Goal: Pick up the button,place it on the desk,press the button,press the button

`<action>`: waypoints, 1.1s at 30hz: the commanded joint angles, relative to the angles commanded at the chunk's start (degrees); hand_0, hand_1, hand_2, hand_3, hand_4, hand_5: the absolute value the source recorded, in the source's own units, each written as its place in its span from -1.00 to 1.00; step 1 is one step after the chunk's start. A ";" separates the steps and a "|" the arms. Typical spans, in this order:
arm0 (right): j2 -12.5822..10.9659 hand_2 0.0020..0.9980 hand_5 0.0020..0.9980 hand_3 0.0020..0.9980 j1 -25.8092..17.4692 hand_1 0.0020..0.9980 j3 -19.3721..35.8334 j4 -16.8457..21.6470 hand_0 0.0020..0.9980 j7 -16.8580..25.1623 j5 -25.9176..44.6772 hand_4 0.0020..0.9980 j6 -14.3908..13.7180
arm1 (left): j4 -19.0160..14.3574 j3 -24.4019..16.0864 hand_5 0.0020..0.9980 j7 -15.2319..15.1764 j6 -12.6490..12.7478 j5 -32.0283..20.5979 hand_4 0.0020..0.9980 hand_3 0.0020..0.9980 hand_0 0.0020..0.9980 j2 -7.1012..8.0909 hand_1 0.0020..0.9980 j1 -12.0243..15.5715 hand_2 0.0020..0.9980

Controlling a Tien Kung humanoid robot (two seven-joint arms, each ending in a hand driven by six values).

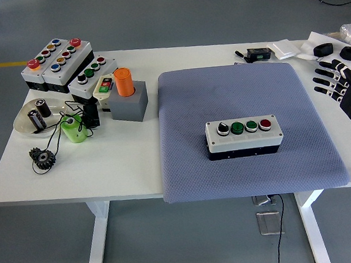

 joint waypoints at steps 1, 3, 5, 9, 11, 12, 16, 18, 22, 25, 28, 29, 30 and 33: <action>0.03 0.51 0.32 0.43 -0.16 0.47 0.21 0.06 0.59 0.08 -0.16 0.09 -0.08 | 0.00 -0.14 1.00 0.05 0.00 0.24 -0.36 0.00 0.30 0.02 0.41 0.03 0.39; 0.04 0.51 0.32 0.43 -0.62 0.47 0.78 0.36 0.59 0.04 -1.02 0.09 -0.24 | 0.00 -0.40 1.00 0.14 -0.01 0.67 -0.36 0.00 0.30 0.03 0.41 0.07 0.39; 0.01 0.49 0.31 0.43 -1.56 0.46 1.78 1.14 0.57 -0.07 -2.02 0.08 -0.26 | 0.00 -0.71 1.00 0.24 -0.02 1.22 -0.35 0.00 0.30 0.04 0.41 0.14 0.39; 0.24 0.49 0.31 0.43 -4.10 0.46 4.64 3.19 0.57 -0.79 -3.91 0.08 0.22 | 0.00 -1.45 1.00 0.43 -0.02 2.26 -0.35 0.00 0.30 0.01 0.41 0.23 0.39; 0.52 0.49 0.30 0.43 -5.21 0.45 6.04 4.03 0.56 -1.35 -4.72 0.07 0.51 | 0.00 -2.14 1.00 0.58 -0.01 3.05 -0.35 0.00 0.30 -0.02 0.41 0.27 0.39; 0.79 0.49 0.30 0.43 -5.96 0.45 6.97 4.58 0.56 -1.84 -5.37 0.07 0.90 | 0.00 -2.35 1.00 0.64 -0.01 3.34 -0.35 0.00 0.30 -0.04 0.41 0.31 0.39; 2.04 0.49 0.30 0.43 -8.87 0.45 10.60 6.65 0.56 -3.18 -7.71 0.07 2.22 | 0.00 -2.95 1.00 0.89 -0.04 4.34 -0.35 0.00 0.30 -0.11 0.41 0.49 0.39; 2.43 0.49 0.30 0.43 -9.59 0.45 11.46 7.20 0.55 -3.28 -8.28 0.06 2.43 | 0.00 -3.16 1.00 0.98 -0.06 4.70 -0.35 0.00 0.30 -0.13 0.41 0.55 0.39; 3.69 0.49 0.30 0.43 -11.53 0.45 13.98 8.85 0.55 -3.02 -10.07 0.06 2.73 | 0.00 -3.41 1.00 1.09 -0.13 5.24 -0.35 0.00 0.30 -0.15 0.41 0.78 0.39; 4.28 0.49 0.30 0.43 -12.45 0.45 15.10 9.68 0.56 -2.27 -11.14 0.05 2.77 | 0.00 -3.00 1.00 0.95 -0.16 4.75 -0.36 0.00 0.30 -0.12 0.41 0.89 0.39; 5.01 0.49 0.30 0.43 -13.22 0.45 16.17 10.36 0.56 -1.48 -11.51 0.05 3.05 | 0.00 -2.33 1.00 0.75 -0.15 3.84 -0.36 0.00 0.30 -0.13 0.41 0.83 0.39; 5.28 0.50 0.29 0.44 -13.40 0.46 16.54 10.55 0.57 -1.40 -11.71 0.05 3.14 | 0.00 -1.93 1.00 0.63 -0.16 3.30 -0.36 0.00 0.30 -0.11 0.41 0.76 0.39; 5.50 0.50 0.29 0.44 -13.50 0.46 16.85 10.68 0.57 -1.35 -11.87 0.05 3.22 | 0.00 -1.81 1.00 0.59 -0.15 3.11 -0.36 0.00 0.30 -0.10 0.41 0.70 0.39; 6.02 0.50 0.29 0.44 -13.71 0.46 17.67 11.02 0.57 -1.29 -12.12 0.05 3.33 | 0.00 -1.50 1.00 0.48 -0.14 2.57 -0.36 0.00 0.30 -0.08 0.41 0.49 0.39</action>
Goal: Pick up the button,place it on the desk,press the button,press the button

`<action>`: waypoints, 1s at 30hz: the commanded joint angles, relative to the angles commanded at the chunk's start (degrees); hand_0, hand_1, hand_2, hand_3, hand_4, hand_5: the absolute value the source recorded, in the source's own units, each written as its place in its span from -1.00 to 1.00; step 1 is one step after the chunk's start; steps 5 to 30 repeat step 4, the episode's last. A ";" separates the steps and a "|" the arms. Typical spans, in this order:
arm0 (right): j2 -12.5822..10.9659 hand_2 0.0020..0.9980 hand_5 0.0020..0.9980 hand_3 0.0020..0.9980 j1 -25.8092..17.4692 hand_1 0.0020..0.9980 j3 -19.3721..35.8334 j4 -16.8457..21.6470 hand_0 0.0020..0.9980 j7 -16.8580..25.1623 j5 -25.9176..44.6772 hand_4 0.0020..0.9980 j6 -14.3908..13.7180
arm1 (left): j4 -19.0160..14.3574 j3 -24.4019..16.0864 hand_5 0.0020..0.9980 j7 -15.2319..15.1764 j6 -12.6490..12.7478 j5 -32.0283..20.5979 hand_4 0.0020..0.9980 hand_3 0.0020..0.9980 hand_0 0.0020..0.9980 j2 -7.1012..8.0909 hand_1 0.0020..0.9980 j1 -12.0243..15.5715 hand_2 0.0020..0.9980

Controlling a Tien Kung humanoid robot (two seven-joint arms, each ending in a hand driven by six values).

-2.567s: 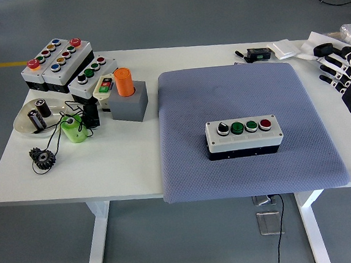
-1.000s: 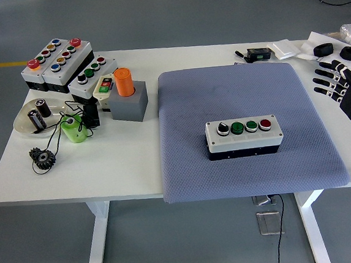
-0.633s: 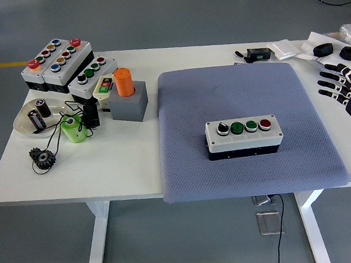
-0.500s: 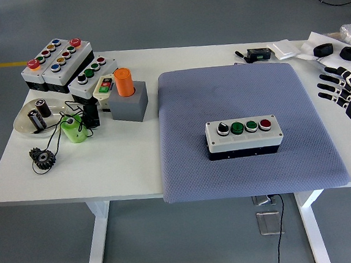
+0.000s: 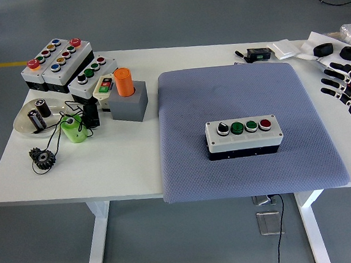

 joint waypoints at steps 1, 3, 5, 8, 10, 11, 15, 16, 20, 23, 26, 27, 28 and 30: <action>0.20 0.50 0.29 0.44 -0.10 0.46 0.42 0.15 0.57 -0.03 -0.20 0.05 0.01 | 0.00 0.24 1.00 -0.08 0.00 -0.37 -0.36 0.00 0.30 0.02 0.41 -0.08 0.39; 0.37 0.49 0.29 0.43 -0.20 0.45 0.89 0.27 0.56 -0.16 -0.52 0.05 0.08 | 0.00 0.48 1.00 -0.18 0.01 -0.79 -0.36 0.00 0.30 0.03 0.41 -0.17 0.39; 0.39 0.49 0.29 0.43 -0.21 0.45 1.03 0.28 0.56 -0.24 -0.65 0.05 0.14 | 0.00 0.53 1.00 -0.20 0.02 -0.90 -0.36 0.00 0.30 0.03 0.41 -0.21 0.39; 0.39 0.49 0.29 0.43 -0.21 0.45 1.03 0.28 0.56 -0.24 -0.65 0.05 0.14 | 0.00 0.53 1.00 -0.20 0.02 -0.90 -0.36 0.00 0.30 0.03 0.41 -0.21 0.39; 0.39 0.49 0.29 0.43 -0.21 0.45 1.03 0.28 0.56 -0.24 -0.65 0.05 0.14 | 0.00 0.53 1.00 -0.20 0.02 -0.90 -0.36 0.00 0.30 0.03 0.41 -0.21 0.39; 0.39 0.49 0.29 0.43 -0.21 0.45 1.03 0.28 0.56 -0.24 -0.65 0.05 0.14 | 0.00 0.53 1.00 -0.20 0.02 -0.90 -0.36 0.00 0.30 0.03 0.41 -0.21 0.39; 0.39 0.49 0.29 0.43 -0.21 0.45 1.03 0.28 0.56 -0.24 -0.65 0.05 0.14 | 0.00 0.53 1.00 -0.20 0.02 -0.90 -0.36 0.00 0.30 0.03 0.41 -0.21 0.39; 0.39 0.49 0.29 0.43 -0.21 0.45 1.03 0.28 0.56 -0.24 -0.65 0.05 0.14 | 0.00 0.53 1.00 -0.20 0.02 -0.90 -0.36 0.00 0.30 0.03 0.41 -0.21 0.39; 0.39 0.49 0.29 0.43 -0.21 0.45 1.03 0.28 0.56 -0.24 -0.65 0.05 0.14 | 0.00 0.53 1.00 -0.20 0.02 -0.90 -0.36 0.00 0.30 0.03 0.41 -0.21 0.39; 0.39 0.49 0.29 0.43 -0.21 0.45 1.03 0.28 0.56 -0.24 -0.65 0.05 0.14 | 0.00 0.53 1.00 -0.20 0.02 -0.90 -0.36 0.00 0.30 0.03 0.41 -0.21 0.39; 0.39 0.49 0.29 0.43 -0.21 0.45 1.03 0.28 0.56 -0.24 -0.65 0.05 0.14 | 0.00 0.53 1.00 -0.20 0.02 -0.90 -0.36 0.00 0.30 0.03 0.41 -0.21 0.39; 0.39 0.49 0.29 0.43 -0.21 0.45 1.03 0.28 0.56 -0.24 -0.65 0.05 0.14 | 0.00 0.53 1.00 -0.20 0.02 -0.90 -0.36 0.00 0.30 0.03 0.41 -0.21 0.39; 0.39 0.49 0.29 0.43 -0.21 0.45 1.03 0.28 0.56 -0.24 -0.65 0.05 0.14 | 0.00 0.53 1.00 -0.20 0.02 -0.90 -0.36 0.00 0.30 0.03 0.41 -0.21 0.39; 0.39 0.49 0.29 0.43 -0.21 0.45 1.03 0.28 0.56 -0.24 -0.65 0.05 0.14 | 0.00 0.53 1.00 -0.20 0.02 -0.90 -0.36 0.00 0.30 0.03 0.41 -0.21 0.39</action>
